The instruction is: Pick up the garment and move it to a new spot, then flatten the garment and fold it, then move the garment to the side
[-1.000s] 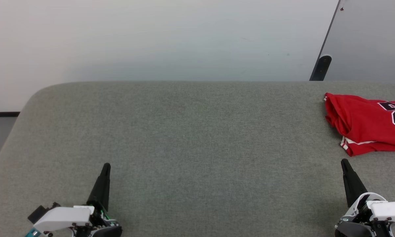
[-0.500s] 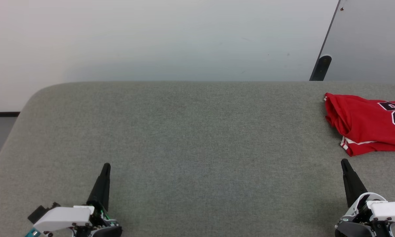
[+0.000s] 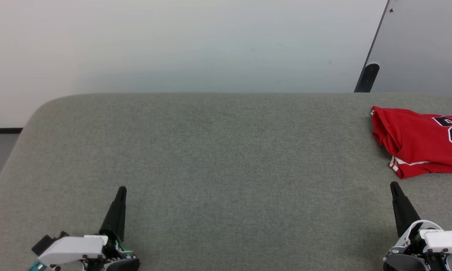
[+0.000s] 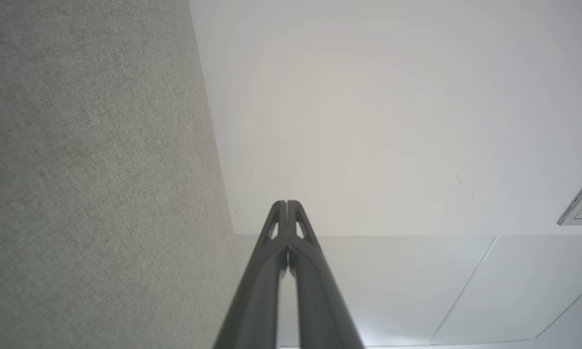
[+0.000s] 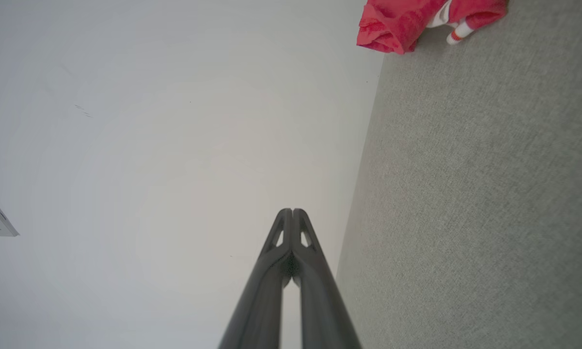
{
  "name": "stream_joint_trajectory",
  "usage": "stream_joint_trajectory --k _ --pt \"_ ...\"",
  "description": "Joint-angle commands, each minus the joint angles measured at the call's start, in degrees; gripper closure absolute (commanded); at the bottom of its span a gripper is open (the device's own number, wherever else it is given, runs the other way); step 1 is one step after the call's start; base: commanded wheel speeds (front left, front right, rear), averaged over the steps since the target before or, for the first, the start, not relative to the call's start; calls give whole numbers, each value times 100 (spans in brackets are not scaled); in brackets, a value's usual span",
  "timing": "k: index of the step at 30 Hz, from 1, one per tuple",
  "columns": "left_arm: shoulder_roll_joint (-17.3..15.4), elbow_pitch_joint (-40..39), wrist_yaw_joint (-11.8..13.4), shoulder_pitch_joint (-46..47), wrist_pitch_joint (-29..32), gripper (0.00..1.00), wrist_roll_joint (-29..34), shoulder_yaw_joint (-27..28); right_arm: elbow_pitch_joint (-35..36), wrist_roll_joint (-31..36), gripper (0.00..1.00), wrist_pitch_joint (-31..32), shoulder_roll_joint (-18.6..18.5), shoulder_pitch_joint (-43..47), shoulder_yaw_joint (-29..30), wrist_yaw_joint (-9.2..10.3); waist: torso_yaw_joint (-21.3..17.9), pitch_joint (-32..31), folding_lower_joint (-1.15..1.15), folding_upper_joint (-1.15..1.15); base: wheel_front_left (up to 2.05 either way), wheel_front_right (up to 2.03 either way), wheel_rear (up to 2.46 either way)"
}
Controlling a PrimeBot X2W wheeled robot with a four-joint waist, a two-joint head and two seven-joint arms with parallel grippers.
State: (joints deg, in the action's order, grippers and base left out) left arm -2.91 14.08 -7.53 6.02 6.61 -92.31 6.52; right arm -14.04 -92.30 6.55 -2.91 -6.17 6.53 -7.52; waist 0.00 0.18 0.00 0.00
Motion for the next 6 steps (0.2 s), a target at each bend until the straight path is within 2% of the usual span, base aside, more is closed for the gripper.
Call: stream_joint_trajectory --k 1,6 --pt "9 -6 8 55 15 100 -9 17 10 -22 100 1 15 -17 5 6 0 0 0 0 0 0 0" --pt "9 -6 8 55 16 100 -9 17 10 -22 100 1 15 -17 4 6 0 0 0 0 0 0 0"
